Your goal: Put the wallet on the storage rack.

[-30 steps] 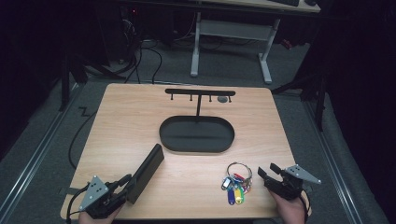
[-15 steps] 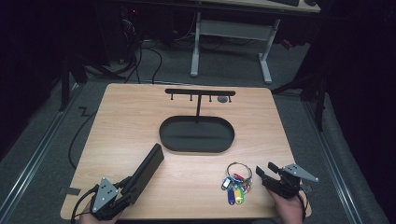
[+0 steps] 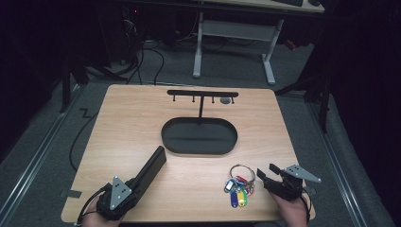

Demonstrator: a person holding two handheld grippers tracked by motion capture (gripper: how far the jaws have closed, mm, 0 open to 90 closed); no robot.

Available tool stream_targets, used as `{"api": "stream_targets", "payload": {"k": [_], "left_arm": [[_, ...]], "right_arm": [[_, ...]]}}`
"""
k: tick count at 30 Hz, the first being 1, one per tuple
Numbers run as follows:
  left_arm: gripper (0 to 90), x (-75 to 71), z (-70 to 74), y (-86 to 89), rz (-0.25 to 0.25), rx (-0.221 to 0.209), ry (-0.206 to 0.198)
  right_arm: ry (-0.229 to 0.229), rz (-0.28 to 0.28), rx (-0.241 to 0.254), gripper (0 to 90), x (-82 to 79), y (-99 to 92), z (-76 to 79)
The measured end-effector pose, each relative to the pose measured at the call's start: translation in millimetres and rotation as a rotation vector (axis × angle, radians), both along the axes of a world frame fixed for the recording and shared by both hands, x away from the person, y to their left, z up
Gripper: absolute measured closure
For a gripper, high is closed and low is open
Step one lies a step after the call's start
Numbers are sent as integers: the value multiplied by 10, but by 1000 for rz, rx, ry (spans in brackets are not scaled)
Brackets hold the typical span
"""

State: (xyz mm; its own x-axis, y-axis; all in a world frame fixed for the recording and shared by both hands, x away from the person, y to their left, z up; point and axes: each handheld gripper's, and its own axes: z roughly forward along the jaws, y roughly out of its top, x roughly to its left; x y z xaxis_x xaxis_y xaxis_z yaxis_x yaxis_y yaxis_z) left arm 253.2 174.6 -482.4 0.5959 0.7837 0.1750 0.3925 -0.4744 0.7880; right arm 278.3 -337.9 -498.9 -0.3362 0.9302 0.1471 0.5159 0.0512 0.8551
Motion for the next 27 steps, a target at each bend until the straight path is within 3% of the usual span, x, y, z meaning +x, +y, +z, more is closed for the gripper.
{"api": "stream_targets", "payload": {"k": [6,8,11,14,18,27], "left_arm": [[665,65,45,-17,1,-21,84],[667,73,68,-38,2,-34,103],[667,82,103,-86,5,-3,114],[680,113,155,-131,6,13,136],[690,158,172,-157,1,14,175],[688,249,212,-121,-13,36,203]], "right_arm": [[-12,69,-90,372,-5,13,126],[-28,75,-51,376,-48,-30,94],[-32,84,-1,378,-95,-84,48],[-40,100,8,384,-135,-125,23],[-6,116,76,386,-102,-159,-43],[14,99,91,390,-107,-176,-83]]}}
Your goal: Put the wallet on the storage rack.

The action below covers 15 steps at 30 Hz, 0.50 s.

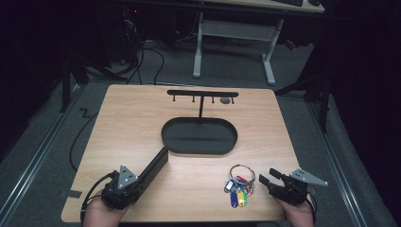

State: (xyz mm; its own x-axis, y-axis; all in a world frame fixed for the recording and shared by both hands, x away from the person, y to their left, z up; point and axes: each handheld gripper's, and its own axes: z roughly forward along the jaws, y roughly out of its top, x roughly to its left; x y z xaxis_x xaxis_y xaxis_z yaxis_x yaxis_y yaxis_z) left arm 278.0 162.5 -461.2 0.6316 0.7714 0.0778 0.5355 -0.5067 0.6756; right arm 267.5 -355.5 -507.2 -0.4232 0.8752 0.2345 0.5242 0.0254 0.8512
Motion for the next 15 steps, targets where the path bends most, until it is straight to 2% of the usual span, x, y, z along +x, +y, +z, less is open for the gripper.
{"api": "stream_targets", "payload": {"k": [3,5,10,12,15], "left_arm": [[665,2,5,-14,-29,11,-6],[651,-1,2,-42,-53,41,-8],[646,32,32,-80,-78,74,10],[644,53,66,-105,-89,107,14],[635,74,102,-131,-94,120,20]], "right_arm": [[9,-14,20,390,-10,-24,-11],[16,-25,32,390,-13,-31,-14],[18,-23,25,391,-22,-28,-25],[19,-25,27,391,-30,-38,-25],[17,-28,31,392,-34,-59,-26]]}}
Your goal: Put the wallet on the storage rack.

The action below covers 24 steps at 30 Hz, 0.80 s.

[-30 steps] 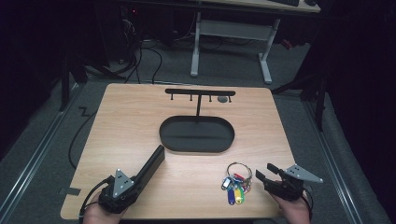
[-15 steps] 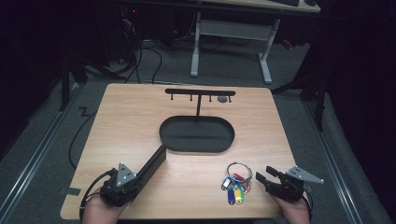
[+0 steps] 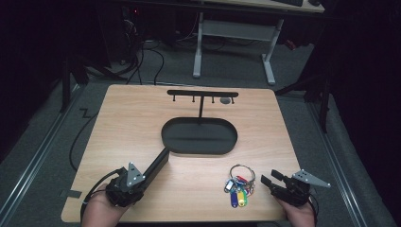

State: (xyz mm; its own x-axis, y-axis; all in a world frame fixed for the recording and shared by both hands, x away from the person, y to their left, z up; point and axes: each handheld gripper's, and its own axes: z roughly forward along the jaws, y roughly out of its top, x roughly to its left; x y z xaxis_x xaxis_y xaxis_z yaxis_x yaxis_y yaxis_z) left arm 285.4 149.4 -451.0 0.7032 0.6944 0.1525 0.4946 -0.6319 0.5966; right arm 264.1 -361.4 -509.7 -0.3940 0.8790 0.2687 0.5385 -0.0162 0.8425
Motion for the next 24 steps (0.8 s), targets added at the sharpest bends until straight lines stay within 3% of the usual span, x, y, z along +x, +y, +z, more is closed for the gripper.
{"api": "stream_targets", "payload": {"k": [11,20,24], "left_arm": [[622,176,167,-68,18,53,85],[632,284,138,-113,12,126,148],[645,325,129,-115,16,137,180]], "right_arm": [[-7,-5,24,399,-16,-44,14],[-9,-4,19,401,-16,-64,12],[-8,-4,18,401,-12,-65,9]]}}
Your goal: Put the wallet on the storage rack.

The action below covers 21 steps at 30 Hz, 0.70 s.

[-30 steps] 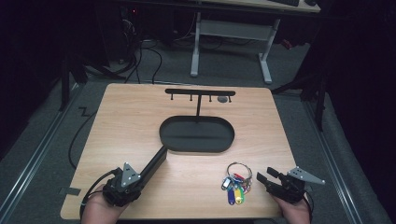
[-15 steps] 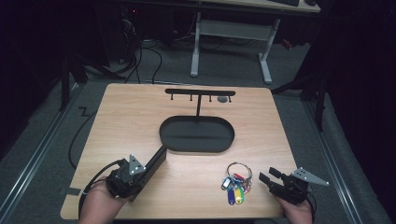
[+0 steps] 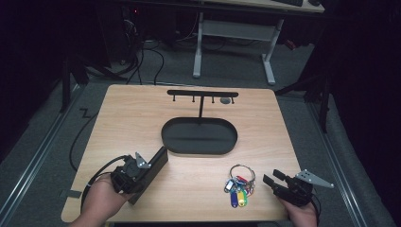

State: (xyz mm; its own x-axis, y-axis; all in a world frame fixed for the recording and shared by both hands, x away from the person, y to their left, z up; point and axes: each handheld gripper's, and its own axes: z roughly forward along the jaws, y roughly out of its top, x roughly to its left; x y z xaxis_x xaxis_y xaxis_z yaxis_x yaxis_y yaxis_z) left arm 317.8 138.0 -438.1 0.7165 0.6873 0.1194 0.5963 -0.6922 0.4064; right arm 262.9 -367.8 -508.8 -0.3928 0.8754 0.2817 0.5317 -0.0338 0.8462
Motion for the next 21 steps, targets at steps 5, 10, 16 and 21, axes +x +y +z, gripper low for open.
{"api": "stream_targets", "payload": {"k": [5,10,16,21], "left_arm": [[670,57,8,19,26,-6,40],[686,76,3,42,37,-3,58],[733,74,5,44,16,5,51],[745,42,9,18,-27,39,20]], "right_arm": [[-1,0,-1,401,-4,-3,3],[2,3,-5,401,1,-1,-5],[3,-1,-4,401,-4,-6,-5],[4,-2,-6,402,-4,-7,-8]]}}
